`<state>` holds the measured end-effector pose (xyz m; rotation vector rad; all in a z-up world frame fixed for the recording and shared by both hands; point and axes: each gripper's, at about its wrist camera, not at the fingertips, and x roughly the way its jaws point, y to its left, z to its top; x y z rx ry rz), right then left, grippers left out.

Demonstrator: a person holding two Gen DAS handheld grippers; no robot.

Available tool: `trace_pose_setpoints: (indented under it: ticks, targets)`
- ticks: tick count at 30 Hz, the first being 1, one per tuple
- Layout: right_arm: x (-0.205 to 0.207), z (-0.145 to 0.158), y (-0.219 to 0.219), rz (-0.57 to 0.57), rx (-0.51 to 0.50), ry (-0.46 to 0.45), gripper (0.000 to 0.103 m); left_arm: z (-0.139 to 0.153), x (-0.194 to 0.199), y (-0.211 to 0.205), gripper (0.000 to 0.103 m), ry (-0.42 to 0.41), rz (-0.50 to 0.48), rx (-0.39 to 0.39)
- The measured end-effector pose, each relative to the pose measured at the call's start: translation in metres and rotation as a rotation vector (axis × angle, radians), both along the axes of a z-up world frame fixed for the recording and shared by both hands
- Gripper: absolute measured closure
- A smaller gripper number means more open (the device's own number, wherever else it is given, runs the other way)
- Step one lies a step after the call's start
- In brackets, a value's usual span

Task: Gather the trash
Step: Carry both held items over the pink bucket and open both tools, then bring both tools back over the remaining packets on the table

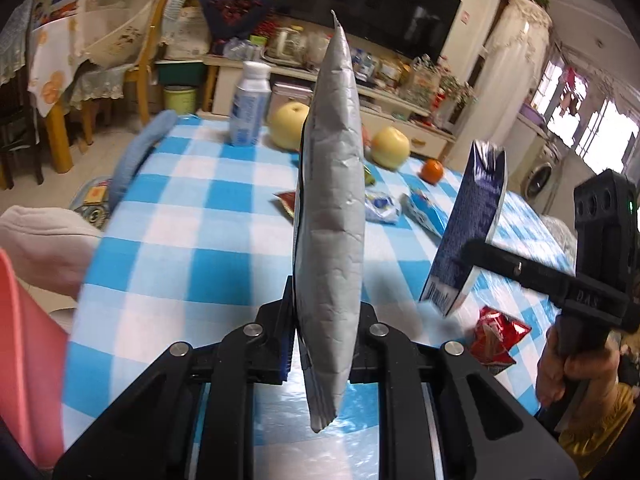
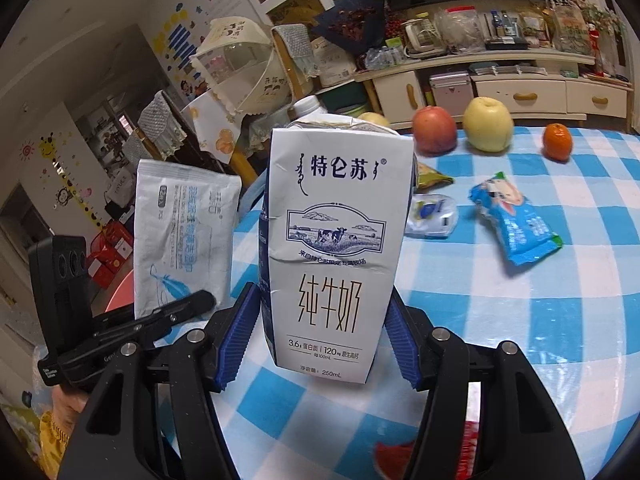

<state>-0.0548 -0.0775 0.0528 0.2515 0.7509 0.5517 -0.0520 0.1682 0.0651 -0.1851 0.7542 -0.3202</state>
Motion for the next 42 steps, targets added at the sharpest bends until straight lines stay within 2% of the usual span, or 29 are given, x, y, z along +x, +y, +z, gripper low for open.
trace_pose_setpoints:
  ticks: [9,19,26,27,28,29,31,33,37,42]
  targets:
    - [-0.007,0.012,0.099,0.152,0.014,-0.002,0.041,0.021,-0.014,0.064,0.083,-0.040,0.165,-0.049]
    - [-0.030,0.035,0.249,0.392,0.023,-0.046,0.041,0.037,-0.050,0.180,0.083,-0.076,0.492,-0.087]
    - [-0.045,0.021,0.339,0.494,-0.032,-0.035,0.038,0.025,-0.071,0.240,0.082,-0.024,0.723,-0.098]
    - [-0.044,0.016,0.348,0.496,-0.046,-0.026,0.038,0.023,-0.071,0.245,0.078,-0.009,0.751,-0.079]
    - [-0.044,0.012,0.354,0.492,-0.053,-0.016,0.037,0.021,-0.070,0.251,0.069,0.002,0.771,-0.063]
    - [-0.043,0.009,0.358,0.484,-0.051,-0.010,0.033,0.020,-0.070,0.253,0.063,0.014,0.793,-0.044]
    - [-0.042,0.004,0.360,0.461,-0.048,-0.006,0.025,0.020,-0.070,0.255,0.044,0.023,0.808,-0.028]
    - [-0.041,0.001,0.353,0.431,-0.046,-0.007,0.018,0.022,-0.070,0.257,0.036,0.017,0.822,-0.005]
    - [-0.040,-0.004,0.335,0.375,-0.047,-0.012,0.014,0.025,-0.068,0.257,0.019,0.009,0.831,0.033]
    - [-0.042,-0.011,0.307,0.329,-0.092,-0.025,0.012,0.026,-0.062,0.251,0.011,0.025,0.852,0.104]
